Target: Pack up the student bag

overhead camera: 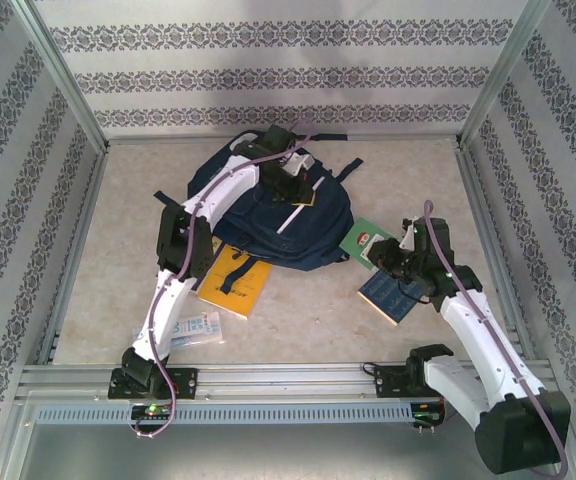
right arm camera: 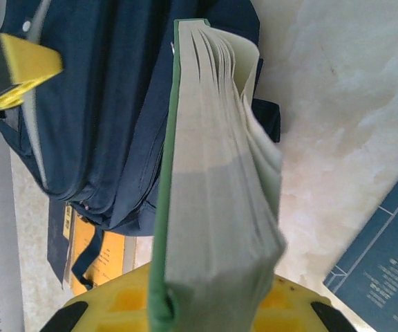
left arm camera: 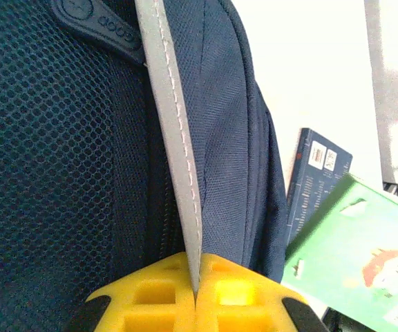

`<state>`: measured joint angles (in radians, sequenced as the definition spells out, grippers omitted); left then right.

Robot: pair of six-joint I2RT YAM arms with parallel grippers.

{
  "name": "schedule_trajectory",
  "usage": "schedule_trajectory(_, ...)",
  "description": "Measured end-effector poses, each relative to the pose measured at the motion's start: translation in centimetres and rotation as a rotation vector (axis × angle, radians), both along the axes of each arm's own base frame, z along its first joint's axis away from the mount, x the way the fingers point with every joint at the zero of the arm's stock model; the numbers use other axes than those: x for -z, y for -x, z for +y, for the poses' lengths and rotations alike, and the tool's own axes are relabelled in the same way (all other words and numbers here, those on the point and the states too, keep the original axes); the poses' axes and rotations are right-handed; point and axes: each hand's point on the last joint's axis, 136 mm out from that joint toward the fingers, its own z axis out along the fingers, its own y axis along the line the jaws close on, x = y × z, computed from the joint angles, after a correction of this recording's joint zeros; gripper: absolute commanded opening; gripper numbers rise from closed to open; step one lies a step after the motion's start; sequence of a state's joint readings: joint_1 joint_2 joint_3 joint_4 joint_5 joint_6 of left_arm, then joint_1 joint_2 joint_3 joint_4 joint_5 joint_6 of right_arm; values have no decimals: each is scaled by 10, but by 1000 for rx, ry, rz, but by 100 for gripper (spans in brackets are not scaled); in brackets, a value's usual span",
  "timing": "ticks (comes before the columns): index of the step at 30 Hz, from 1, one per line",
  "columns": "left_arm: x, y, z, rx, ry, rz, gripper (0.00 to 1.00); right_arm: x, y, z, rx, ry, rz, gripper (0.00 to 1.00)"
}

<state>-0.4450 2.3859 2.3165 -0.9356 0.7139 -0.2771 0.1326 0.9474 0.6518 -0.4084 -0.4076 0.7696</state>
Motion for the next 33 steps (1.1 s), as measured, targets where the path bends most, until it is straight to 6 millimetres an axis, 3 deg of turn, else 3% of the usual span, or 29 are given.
schedule_trajectory(8, -51, -5, 25, -43, 41, -66, 0, -17, -32, 12, 0, -72, -21, 0)
schedule_trajectory(15, -72, -8, 35, -59, 84, -75, 0, -36, -54, 21, -11, -132, -78, 0)
schedule_trajectory(16, -72, -8, 36, -60, 88, -72, 3, -35, -59, 25, -15, -151, -74, 0)
schedule_trajectory(19, -71, -5, 36, -56, 87, -56, 30, -29, -75, 40, -25, -220, -41, 0)
schedule_trajectory(23, -67, 1, 39, -45, 44, -60, 48, -26, -89, 63, -26, -311, -8, 0)
schedule_trajectory(26, -72, 10, 41, -29, -14, -101, 63, -30, -90, 69, -11, -354, 5, 0)
schedule_trajectory(33, -105, 59, 21, 79, -143, -269, 69, -53, -97, 81, -15, -442, -35, 0)
